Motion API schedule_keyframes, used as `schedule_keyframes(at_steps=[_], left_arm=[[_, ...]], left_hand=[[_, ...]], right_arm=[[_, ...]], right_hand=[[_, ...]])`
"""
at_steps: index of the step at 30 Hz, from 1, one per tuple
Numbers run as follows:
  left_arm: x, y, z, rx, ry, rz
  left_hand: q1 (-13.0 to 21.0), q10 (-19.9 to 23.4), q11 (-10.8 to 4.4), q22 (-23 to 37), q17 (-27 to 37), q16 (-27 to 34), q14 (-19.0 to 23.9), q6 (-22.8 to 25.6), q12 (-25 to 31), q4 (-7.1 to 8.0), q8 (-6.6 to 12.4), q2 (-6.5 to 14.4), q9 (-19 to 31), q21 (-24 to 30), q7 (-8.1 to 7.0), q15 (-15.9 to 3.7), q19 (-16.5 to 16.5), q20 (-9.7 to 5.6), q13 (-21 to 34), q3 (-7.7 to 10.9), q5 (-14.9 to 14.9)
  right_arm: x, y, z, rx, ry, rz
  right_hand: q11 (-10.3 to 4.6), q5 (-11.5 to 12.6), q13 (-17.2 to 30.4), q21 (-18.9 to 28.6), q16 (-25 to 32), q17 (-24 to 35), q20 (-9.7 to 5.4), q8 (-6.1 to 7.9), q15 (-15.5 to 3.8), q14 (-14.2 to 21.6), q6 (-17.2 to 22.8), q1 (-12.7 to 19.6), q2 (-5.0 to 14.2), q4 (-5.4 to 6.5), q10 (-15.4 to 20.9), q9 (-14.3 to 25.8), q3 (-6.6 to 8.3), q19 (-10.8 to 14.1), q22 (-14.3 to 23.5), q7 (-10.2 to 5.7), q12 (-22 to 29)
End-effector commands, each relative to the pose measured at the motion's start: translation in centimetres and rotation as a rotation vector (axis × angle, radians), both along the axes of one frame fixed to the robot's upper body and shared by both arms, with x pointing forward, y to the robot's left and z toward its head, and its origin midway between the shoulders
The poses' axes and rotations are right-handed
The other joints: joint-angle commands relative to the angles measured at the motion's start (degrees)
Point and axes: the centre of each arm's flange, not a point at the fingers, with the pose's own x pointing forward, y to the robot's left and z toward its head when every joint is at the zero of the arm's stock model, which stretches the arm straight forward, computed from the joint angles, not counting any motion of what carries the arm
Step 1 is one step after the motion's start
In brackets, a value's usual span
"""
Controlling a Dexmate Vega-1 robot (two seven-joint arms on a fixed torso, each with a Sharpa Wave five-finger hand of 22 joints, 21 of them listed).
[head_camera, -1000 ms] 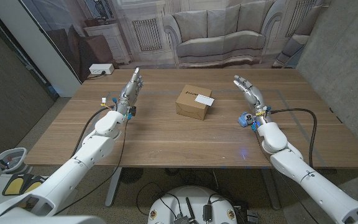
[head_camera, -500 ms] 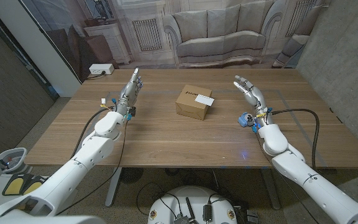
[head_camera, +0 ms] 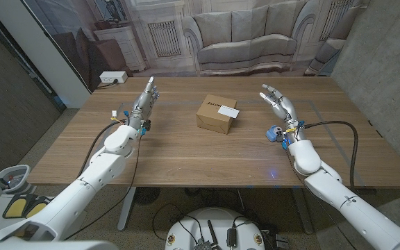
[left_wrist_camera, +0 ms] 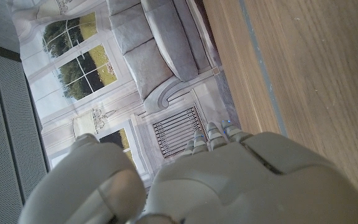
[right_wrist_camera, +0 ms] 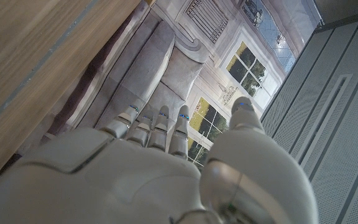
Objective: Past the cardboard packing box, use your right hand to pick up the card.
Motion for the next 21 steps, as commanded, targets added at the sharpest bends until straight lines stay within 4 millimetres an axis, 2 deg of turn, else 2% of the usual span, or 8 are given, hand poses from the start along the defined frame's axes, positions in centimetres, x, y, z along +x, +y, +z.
schedule_keyframes(at_steps=[1, 17, 21], left_arm=[[-0.44, 0.12, 0.36, 0.011, 0.001, 0.012], [-0.14, -0.39, 0.34, 0.008, 0.005, 0.014], [-0.07, -0.48, 0.28, 0.017, 0.010, 0.012]], left_hand=[[0.4, 0.2, -0.02, 0.2, 0.3, 0.2, 0.3, -0.8, 0.4, -0.04, 0.19, 0.2, 0.1, 0.2, 0.26, 0.14, 0.2, -1.50, 0.2, -0.37, 0.4], [0.5, 0.1, -0.14, 0.2, 0.3, 0.0, 0.2, -0.7, 0.3, -0.07, 0.16, 0.3, 0.1, 0.0, 0.27, 0.12, -0.1, -1.27, 0.2, -0.54, 0.4], [0.5, 0.1, -0.18, 0.3, 0.3, 0.0, 0.1, -0.5, 0.2, -0.08, 0.19, 0.4, 0.1, -0.1, 0.16, 0.17, -0.3, -1.25, 0.2, -0.60, 0.4]], right_arm=[[-0.53, 0.02, 0.10, -0.033, -0.033, -0.044], [-0.99, 0.06, -0.01, -0.092, -0.095, -0.118], [-1.07, 0.14, 0.08, -0.107, -0.109, -0.134]], right_hand=[[0.00, 0.0, 0.2, 0.3, 0.1, 0.0, -2.73, -0.18, 0.17, 0.7, 0.5, 0.7, -0.05, 0.23, 0.7, 0.2, 0.46, 0.8, 0.1, -0.01, -0.3], [-0.32, -0.1, 0.2, 0.3, 0.1, 0.0, -2.65, -0.37, 0.02, 1.1, 0.6, 1.1, -0.16, 0.42, 1.0, 0.2, 0.47, 1.1, 0.1, -0.44, -0.4], [-0.52, -0.1, 0.2, 0.3, 0.1, 0.0, -2.68, -0.20, -0.05, 1.3, 1.3, 1.3, -0.14, 0.45, 1.2, 0.2, 0.53, 1.3, 0.1, -0.99, -0.4]])
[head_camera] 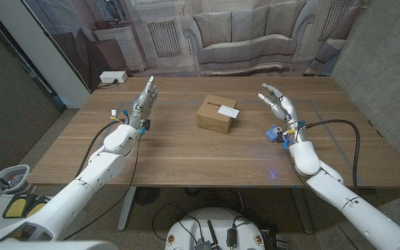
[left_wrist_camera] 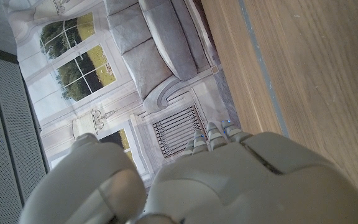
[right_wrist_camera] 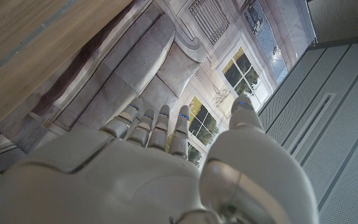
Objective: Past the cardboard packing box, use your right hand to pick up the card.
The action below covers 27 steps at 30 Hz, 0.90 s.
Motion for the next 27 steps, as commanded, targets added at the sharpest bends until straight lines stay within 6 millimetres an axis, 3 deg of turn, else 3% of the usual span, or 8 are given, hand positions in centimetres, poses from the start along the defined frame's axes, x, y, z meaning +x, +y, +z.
schedule_keyframes(at_steps=[1, 27], left_arm=[[0.17, -0.38, -0.01, 0.009, 0.007, -0.002], [0.20, -0.85, -0.60, -0.009, 0.007, 0.007]], left_hand=[[0.3, 0.1, -0.23, 0.3, 0.3, 0.0, 0.1, -0.5, 0.3, -0.04, 0.18, 0.1, 0.1, -0.1, 0.14, 0.17, -0.3, -1.25, 0.2, -0.57, 0.4], [0.6, -0.2, -0.47, 0.3, 0.3, -0.2, -0.3, -0.8, 0.1, -0.13, -0.03, 0.4, 0.1, -0.4, -0.02, -0.45, -1.0, -0.97, 0.2, -0.90, 0.4]], right_arm=[[-0.29, 0.10, 0.03, -0.046, -0.044, -0.050], [-0.39, 0.34, 0.36, -0.146, -0.082, -0.129]], right_hand=[[-0.31, -0.1, 0.2, 0.3, 0.1, 0.0, -2.69, 0.27, -0.33, 0.8, 1.2, 0.9, -0.04, 0.21, 0.6, 0.3, 0.30, 0.7, 0.1, -0.67, -0.4], [-1.24, 0.0, 0.2, 0.4, 0.2, 0.1, -2.84, -0.14, -0.76, 1.7, 1.1, 1.8, -0.01, 0.31, 1.4, 0.4, 0.52, 1.7, 0.1, -1.47, -0.4]])
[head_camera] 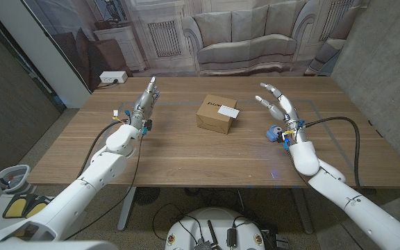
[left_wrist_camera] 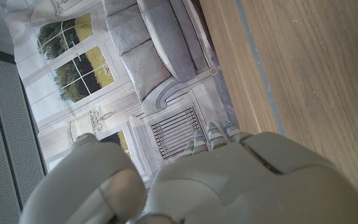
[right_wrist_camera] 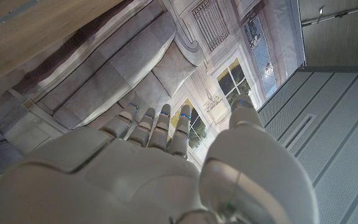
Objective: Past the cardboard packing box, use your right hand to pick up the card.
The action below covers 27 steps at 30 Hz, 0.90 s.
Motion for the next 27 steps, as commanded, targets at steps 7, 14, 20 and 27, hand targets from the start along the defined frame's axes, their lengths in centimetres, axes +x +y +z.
schedule_keyframes(at_steps=[7, 14, 20, 27], left_arm=[[-0.14, -0.58, -0.43, -0.005, 0.000, 0.002], [-0.25, -0.64, -0.80, -0.007, 0.006, 0.002], [-0.38, -0.63, -0.95, -0.004, 0.008, 0.002], [-0.49, -0.50, -1.06, -0.001, 0.012, 0.000]], left_hand=[[0.5, -0.1, -0.39, 0.3, 0.0, -0.2, -0.3, -0.8, 0.0, -0.19, -0.05, 0.3, 0.1, -0.1, -0.05, -0.36, -0.6, -0.95, 0.2, -0.57, 0.4], [0.6, 0.1, -0.35, 0.3, 0.0, -0.2, -0.2, -0.7, 0.1, -0.20, -0.03, 0.4, 0.1, -0.1, -0.07, -0.38, -0.6, -0.90, 0.2, -0.66, 0.4], [0.6, 0.0, -0.10, 0.3, 0.0, -0.2, -0.2, -0.7, 0.1, -0.21, -0.04, 0.4, 0.1, -0.1, -0.06, -0.39, -0.6, -0.89, 0.2, -0.73, 0.4], [0.6, 0.0, -0.32, 0.3, 0.0, -0.2, -0.2, -0.6, 0.1, -0.21, -0.03, 0.4, 0.1, -0.1, -0.01, -0.27, -0.6, -0.92, 0.2, -0.82, 0.4]], right_arm=[[-0.23, 0.14, -0.02, -0.072, -0.021, -0.059], [-0.39, 0.27, -0.26, -0.097, -0.010, -0.069], [-0.65, 0.58, -0.37, -0.116, -0.009, -0.075], [-0.76, 1.04, -0.58, -0.147, 0.004, -0.090]], right_hand=[[-0.34, 0.1, 0.2, 0.4, 0.2, 0.1, -2.94, -0.08, -0.15, 0.8, 0.8, 0.7, 0.14, 0.07, 0.7, 0.1, 0.40, 1.0, 0.1, -0.90, -0.3], [-0.32, 0.1, 0.2, 0.4, 0.2, 0.1, -2.88, -0.12, -0.23, 1.0, 0.9, 0.9, 0.17, 0.10, 1.0, 0.1, 0.45, 1.1, 0.1, -1.01, -0.3], [-0.32, 0.1, 0.2, 0.4, 0.2, 0.1, -2.87, -0.12, -0.24, 1.1, 1.0, 0.9, 0.19, 0.17, 1.0, 0.1, 0.48, 1.2, 0.1, -1.00, -0.4], [-0.44, 0.0, 0.3, 0.4, 0.2, 0.1, -2.85, -0.10, -0.23, 1.2, 1.3, 1.0, 0.25, 0.27, 1.0, 0.2, 0.51, 1.3, 0.2, -0.99, -0.5]])
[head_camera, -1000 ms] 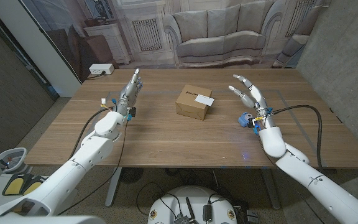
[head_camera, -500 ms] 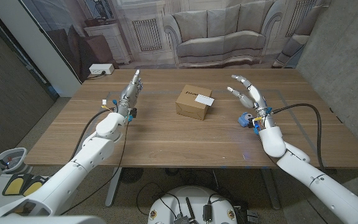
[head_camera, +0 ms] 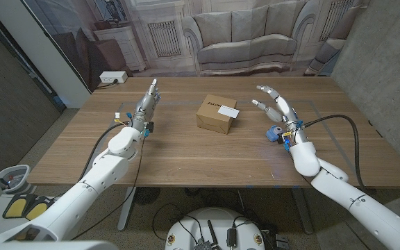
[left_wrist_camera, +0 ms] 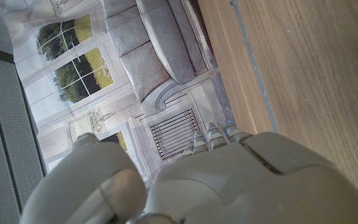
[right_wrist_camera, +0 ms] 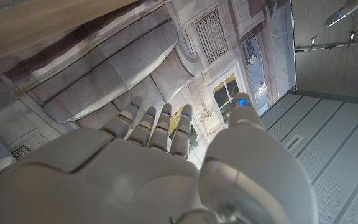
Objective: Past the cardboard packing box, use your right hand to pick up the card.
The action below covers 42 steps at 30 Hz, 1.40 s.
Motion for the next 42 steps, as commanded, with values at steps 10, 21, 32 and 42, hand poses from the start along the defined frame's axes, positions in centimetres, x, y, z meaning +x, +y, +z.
schedule_keyframes(at_steps=[10, 21, 32, 42], left_arm=[[0.0, 0.2, -0.5, 0.002, 0.011, -0.003], [0.2, 0.2, -0.9, -0.006, 0.008, -0.012], [0.0, 0.3, -1.2, -0.011, 0.007, -0.012], [-0.1, 0.4, -1.4, -0.013, 0.011, -0.010]], left_hand=[[0.5, 0.0, -0.32, 0.3, 0.1, -0.2, -0.1, -0.6, 0.0, 0.02, -0.02, 0.3, 0.1, -0.1, -0.06, -0.16, -0.7, -0.85, 0.2, -0.71, 0.4], [0.5, 0.0, -0.19, 0.3, 0.1, -0.2, -0.1, -0.5, 0.0, 0.03, -0.05, 0.4, 0.1, -0.2, -0.05, -0.08, -0.7, -0.81, 0.2, -0.89, 0.4], [0.6, 0.1, -0.21, 0.3, 0.1, -0.2, -0.1, -0.5, 0.1, 0.02, -0.06, 0.5, 0.1, -0.2, -0.10, -0.04, -0.7, -0.79, 0.2, -1.04, 0.4], [0.6, 0.2, -0.20, 0.3, 0.1, -0.2, -0.1, -0.4, 0.1, 0.02, -0.02, 0.5, 0.1, -0.2, -0.09, -0.13, -0.7, -0.75, 0.2, -1.20, 0.4]], right_arm=[[-0.5, 1.2, -0.7, -0.082, 0.013, -0.048], [-0.7, 1.7, -0.9, -0.125, 0.003, -0.083], [-1.0, 2.1, -0.9, -0.144, -0.011, -0.111], [-1.0, 2.4, -0.9, -0.163, -0.015, -0.137]], right_hand=[[-0.16, 0.0, 0.3, 0.3, 0.1, 0.1, -2.92, 0.02, -0.04, 0.6, 1.1, 0.4, 0.29, 0.10, 0.3, 0.2, 0.37, 0.6, 0.2, -0.32, -0.3], [-0.71, 0.2, 0.3, 0.3, 0.1, 0.1, -2.95, 0.17, -0.05, 0.8, 1.8, 1.6, 0.74, -0.23, 0.5, 0.2, 0.92, 0.7, 0.1, -0.91, -0.3], [-1.42, 0.5, 0.3, 0.2, 0.0, 0.0, -2.86, 0.12, -0.37, 1.1, 2.2, 4.3, 0.72, -1.12, 0.5, 0.2, 1.74, 1.1, 0.1, -1.78, -0.5], [-2.16, 1.2, 0.3, 0.2, 0.0, 0.0, -2.86, 0.13, -1.26, 1.9, 2.6, 8.9, 0.44, -2.01, 0.4, 0.3, 3.09, 1.9, 0.0, -2.59, -0.7]])
